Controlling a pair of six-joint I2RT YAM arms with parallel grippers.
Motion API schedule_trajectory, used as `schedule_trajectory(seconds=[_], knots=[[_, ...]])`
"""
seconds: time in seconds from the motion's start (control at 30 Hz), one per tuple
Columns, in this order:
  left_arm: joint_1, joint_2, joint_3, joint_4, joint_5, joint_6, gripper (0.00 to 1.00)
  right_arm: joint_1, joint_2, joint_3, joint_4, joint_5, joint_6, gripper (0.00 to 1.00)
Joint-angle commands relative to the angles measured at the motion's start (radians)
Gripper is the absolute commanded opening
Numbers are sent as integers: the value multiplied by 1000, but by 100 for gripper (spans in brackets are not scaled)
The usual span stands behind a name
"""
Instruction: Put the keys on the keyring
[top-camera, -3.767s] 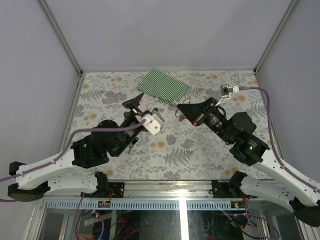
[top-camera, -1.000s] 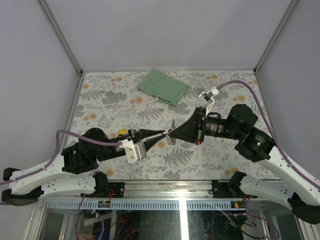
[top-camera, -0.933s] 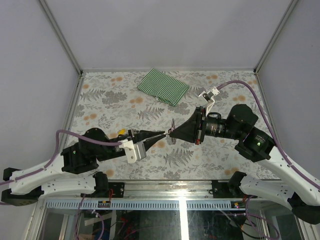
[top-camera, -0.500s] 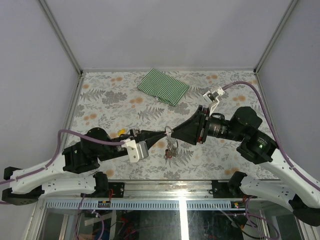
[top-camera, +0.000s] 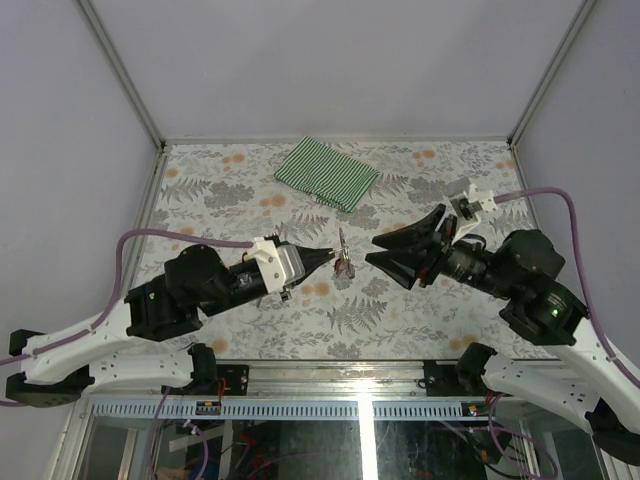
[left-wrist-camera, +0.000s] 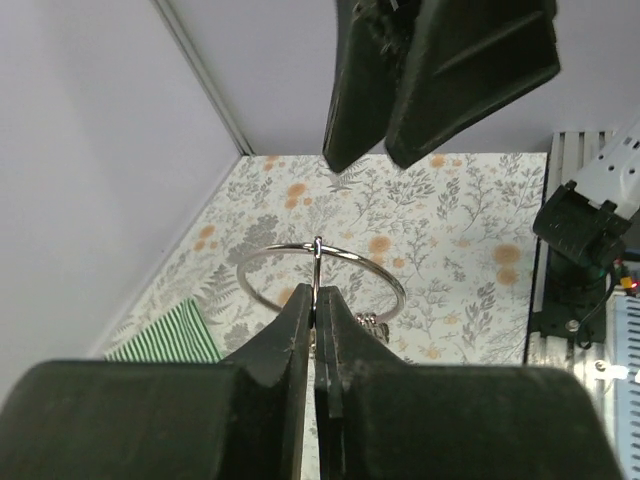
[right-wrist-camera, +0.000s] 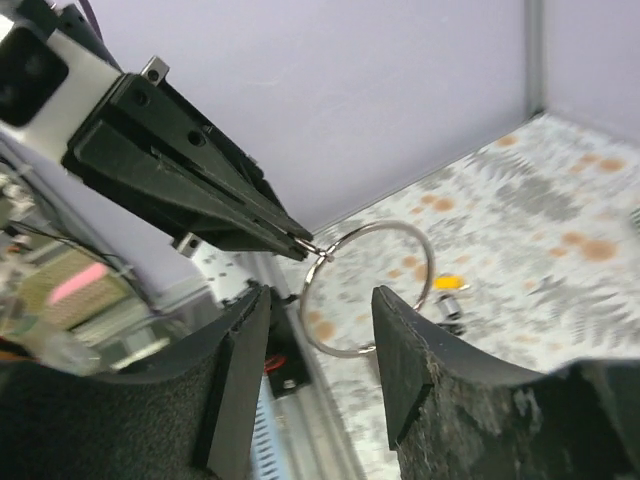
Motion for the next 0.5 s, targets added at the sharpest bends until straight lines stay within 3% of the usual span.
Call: schedule_trajectory(seconds=[0.0,0.23,0.47], knots=[[1,8,53,8,-74,-198,0,2,-43,18,32,72,-299,53],[1,23,91,-58,-139,-439,0,2,-98,-22,71,17,-652,54],[11,112,204,-240,-63,-470,0,2,-82,-43,97,-109,-862,54]])
